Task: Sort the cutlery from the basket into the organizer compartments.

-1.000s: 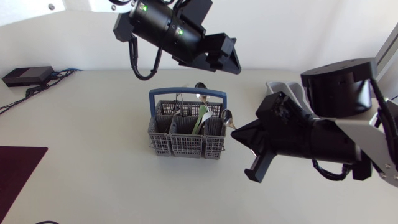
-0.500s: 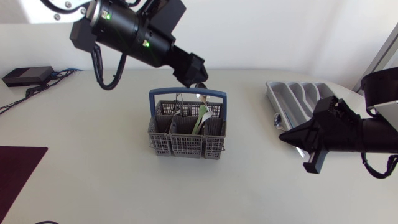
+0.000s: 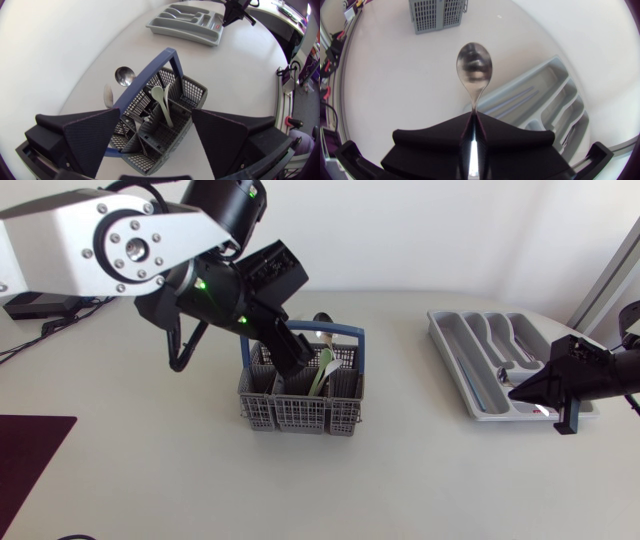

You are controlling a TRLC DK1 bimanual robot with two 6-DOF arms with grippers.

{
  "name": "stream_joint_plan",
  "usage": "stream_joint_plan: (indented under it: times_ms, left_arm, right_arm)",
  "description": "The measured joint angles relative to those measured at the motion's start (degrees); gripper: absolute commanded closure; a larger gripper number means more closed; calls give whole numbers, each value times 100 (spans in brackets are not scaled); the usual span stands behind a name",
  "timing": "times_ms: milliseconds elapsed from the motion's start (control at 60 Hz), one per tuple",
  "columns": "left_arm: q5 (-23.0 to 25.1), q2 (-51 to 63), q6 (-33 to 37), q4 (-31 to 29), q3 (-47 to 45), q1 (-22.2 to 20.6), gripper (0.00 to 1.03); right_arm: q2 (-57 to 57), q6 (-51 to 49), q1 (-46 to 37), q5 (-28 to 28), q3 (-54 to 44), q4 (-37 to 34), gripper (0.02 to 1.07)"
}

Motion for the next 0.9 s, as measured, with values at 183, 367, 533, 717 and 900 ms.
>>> stream_joint_plan:
  times_ms: [183,367,533,717,900]
  left_arm:
    - [-190,0,267,166,-219,-181,4]
    - [-302,0,428,350,-400,-306,4]
    - [-431,0,573,457,-442,-450,4]
    - [-492,50,769,581,-496,-538,4]
    - [-492,66,909,662,-623,-549,4]
  right_arm:
    - [1130,-1276,-457,496,817,-96,101]
    - [1849,-2050,-656,933,1239,85,101]
    - [2184,-2393,-680,1217,1515,321,101]
    - [2459,-2643,-664,1635,1751,728,101]
    - [2645,-2745,-584,1888,1720,1357,96]
